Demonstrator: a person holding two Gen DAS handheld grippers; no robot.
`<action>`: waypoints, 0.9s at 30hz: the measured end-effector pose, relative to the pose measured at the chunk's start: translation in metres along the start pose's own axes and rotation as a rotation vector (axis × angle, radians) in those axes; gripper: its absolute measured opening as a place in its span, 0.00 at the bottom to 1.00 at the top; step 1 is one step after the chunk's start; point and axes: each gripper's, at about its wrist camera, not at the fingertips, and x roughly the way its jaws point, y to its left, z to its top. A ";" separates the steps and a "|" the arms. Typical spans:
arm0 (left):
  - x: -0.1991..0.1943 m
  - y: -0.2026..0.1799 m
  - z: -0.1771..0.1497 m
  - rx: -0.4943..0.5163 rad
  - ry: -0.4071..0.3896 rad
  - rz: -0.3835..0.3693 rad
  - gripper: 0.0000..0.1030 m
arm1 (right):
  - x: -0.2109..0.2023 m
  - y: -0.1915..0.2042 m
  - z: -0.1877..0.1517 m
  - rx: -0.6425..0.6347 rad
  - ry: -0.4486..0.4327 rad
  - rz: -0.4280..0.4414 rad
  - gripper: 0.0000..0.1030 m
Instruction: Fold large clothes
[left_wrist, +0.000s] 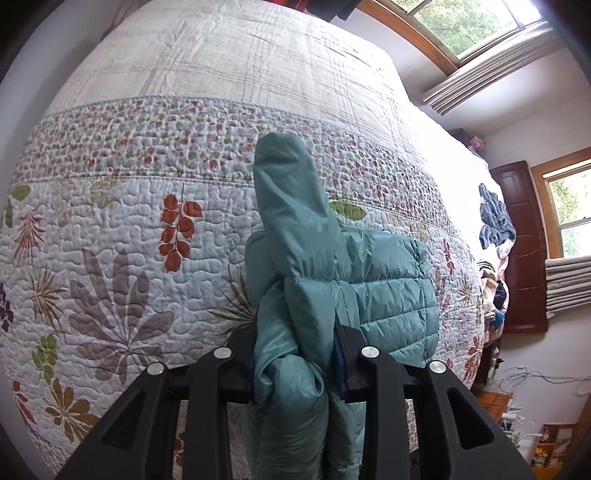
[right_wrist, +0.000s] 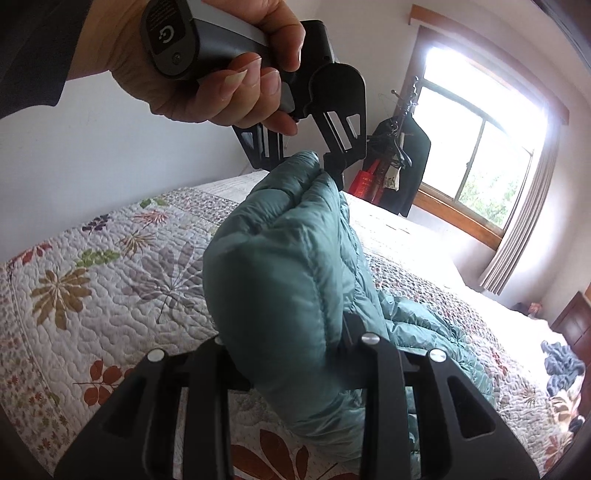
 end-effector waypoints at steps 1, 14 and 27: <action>-0.001 -0.005 0.000 0.005 -0.001 0.009 0.30 | -0.001 -0.003 0.000 0.010 -0.001 0.003 0.28; -0.001 -0.065 -0.003 0.060 -0.010 0.118 0.30 | -0.019 -0.049 -0.007 0.160 -0.029 0.029 0.28; 0.018 -0.129 -0.002 0.117 0.000 0.209 0.30 | -0.028 -0.096 -0.024 0.303 -0.041 0.041 0.28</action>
